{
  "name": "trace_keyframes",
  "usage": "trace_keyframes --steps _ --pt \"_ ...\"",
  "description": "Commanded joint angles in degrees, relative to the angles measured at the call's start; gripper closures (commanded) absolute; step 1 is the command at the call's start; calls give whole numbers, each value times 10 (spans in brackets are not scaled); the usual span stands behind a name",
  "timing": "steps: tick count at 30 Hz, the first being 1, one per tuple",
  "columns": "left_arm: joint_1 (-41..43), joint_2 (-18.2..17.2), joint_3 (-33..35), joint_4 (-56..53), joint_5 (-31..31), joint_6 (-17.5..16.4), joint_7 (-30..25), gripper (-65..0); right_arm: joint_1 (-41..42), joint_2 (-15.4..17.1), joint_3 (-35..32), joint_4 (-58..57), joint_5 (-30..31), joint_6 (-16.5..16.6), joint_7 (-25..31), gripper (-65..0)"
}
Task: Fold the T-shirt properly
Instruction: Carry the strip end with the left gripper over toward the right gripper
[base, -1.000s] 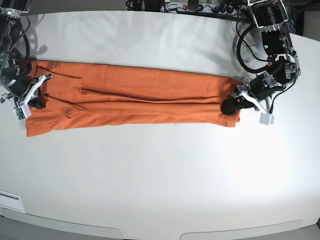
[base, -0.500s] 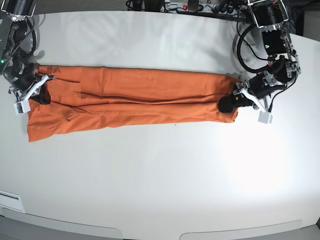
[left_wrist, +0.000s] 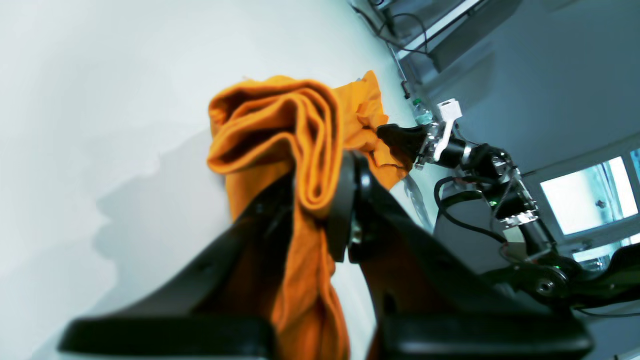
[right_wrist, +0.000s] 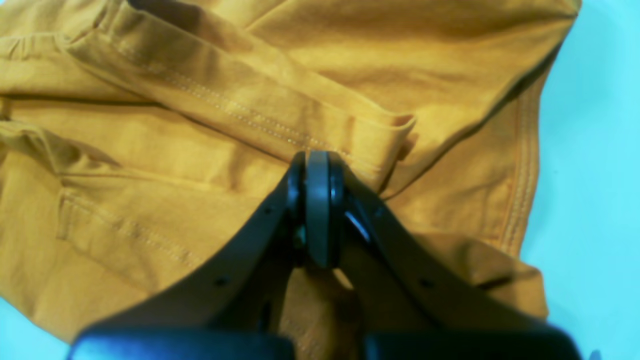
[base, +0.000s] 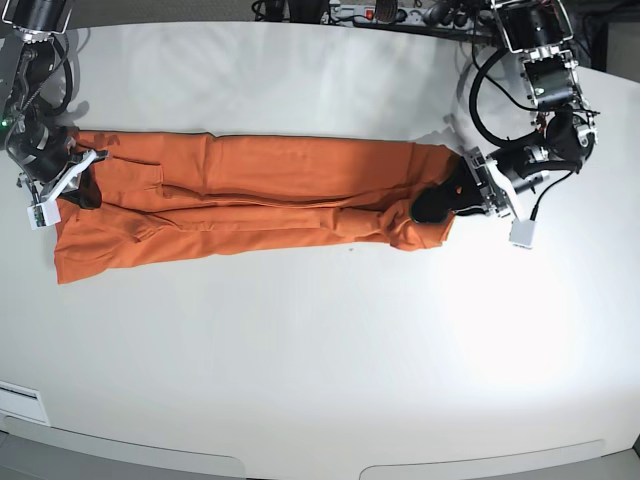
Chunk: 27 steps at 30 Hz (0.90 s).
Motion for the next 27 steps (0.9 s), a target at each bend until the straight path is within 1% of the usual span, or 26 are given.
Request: trace_keyframes --steps 1,5,8,10,12,14,15,16,23,27 --pt "-9 5 -1 11 -21 -12 -2 0 3 10 2 5 -9 0 -11 0" --pt "-23 52 0 11 -21 -33 -5 0 3 10 2 5 -9 0 -12 0" --pt "-37 88 19 11 -21 -37 -11 0 3 10 2 5 -7 0 -18 0" --pt "-45 108 39 11 19 -37 -37 0 3 10 2 5 4 0 -27 0" --pt "-51 124 62 11 82 -37 -79 0 3 10 2 5 12 3 -33 0" --pt "-50 135 87 11 143 -37 -131 0 2 10 2 5 11 3 -35 0" --pt "-50 140 99 11 167 -37 -149 0 2 10 2 5 11 3 -35 0" --pt "-49 145 109 11 185 -30 -158 0 3 10 2 5 11 3 -35 0" --pt "-49 177 160 10 241 -27 -173 0 3 10 2 5 21 3 -37 0" --pt "-49 197 167 10 274 -27 -201 0 3 10 2 5 21 3 -38 0"
